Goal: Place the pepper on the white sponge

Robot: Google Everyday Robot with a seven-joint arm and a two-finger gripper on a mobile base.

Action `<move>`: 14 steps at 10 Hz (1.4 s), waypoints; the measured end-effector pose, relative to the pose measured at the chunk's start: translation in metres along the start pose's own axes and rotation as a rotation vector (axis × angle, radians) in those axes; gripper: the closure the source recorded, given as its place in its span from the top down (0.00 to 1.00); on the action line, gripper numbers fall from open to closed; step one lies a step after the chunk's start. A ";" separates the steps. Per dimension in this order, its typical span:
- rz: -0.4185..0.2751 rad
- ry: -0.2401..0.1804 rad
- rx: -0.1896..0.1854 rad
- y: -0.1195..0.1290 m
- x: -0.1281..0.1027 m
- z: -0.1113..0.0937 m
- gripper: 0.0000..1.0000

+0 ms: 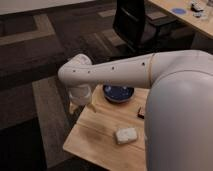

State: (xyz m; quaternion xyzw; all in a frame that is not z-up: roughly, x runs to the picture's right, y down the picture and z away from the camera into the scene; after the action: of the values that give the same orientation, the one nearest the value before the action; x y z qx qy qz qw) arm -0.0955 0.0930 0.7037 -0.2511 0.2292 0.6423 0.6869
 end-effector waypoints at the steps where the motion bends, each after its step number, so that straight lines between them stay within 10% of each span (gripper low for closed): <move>1: 0.004 -0.011 0.005 -0.015 -0.005 -0.004 0.65; 3: -0.023 0.006 -0.036 -0.050 -0.003 -0.007 0.65; 6: -0.002 0.085 0.034 -0.163 0.019 -0.006 0.65; 14: -0.086 0.071 0.021 -0.178 0.027 0.006 0.65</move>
State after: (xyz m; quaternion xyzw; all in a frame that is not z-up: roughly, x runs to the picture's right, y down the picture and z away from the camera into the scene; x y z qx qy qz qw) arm 0.0841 0.1087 0.7004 -0.2761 0.2491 0.6005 0.7079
